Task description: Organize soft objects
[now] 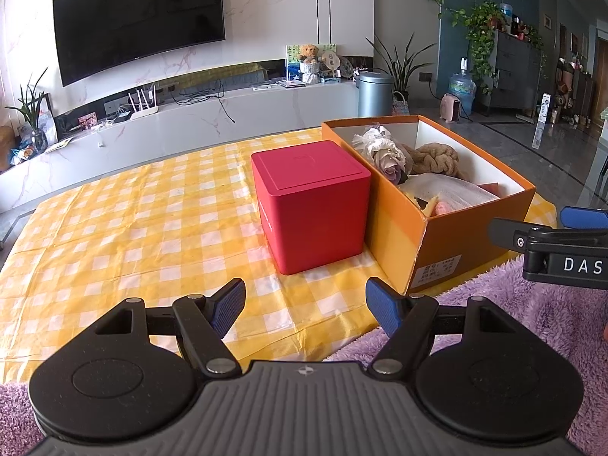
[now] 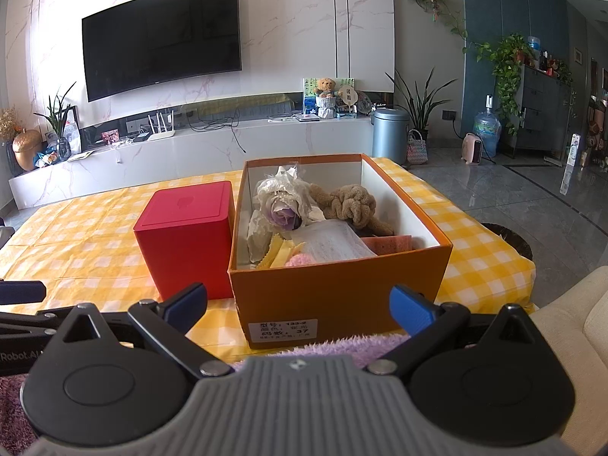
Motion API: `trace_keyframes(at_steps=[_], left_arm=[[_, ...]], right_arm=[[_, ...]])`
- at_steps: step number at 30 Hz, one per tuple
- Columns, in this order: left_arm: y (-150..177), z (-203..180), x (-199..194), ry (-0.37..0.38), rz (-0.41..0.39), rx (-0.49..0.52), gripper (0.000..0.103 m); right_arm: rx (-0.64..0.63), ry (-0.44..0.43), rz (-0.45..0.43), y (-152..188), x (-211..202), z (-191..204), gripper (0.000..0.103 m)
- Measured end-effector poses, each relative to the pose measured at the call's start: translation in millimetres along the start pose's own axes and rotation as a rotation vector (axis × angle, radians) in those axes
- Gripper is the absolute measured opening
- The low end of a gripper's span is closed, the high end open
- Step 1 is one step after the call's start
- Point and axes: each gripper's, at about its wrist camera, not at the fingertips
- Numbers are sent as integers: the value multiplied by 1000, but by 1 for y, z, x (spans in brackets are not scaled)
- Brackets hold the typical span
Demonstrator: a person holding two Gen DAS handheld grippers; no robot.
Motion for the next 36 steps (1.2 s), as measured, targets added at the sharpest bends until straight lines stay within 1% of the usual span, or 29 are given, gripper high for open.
trace_keyframes(at_steps=[19,36], left_arm=[[-1,2,-3,-5,-1,6,85],[-2,3,-7,6,-7,8,84]], right_arm=[[1,0,-1,1,0,0,100],[0,0,-1,1,1,0,100]])
Point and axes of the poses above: each gripper's, at about its wrist camera, not at the fingertips, and x roughly the way its jaws point, z to its left, y to its underside, and after that the axes turned 14 degrees about -z, right-handed
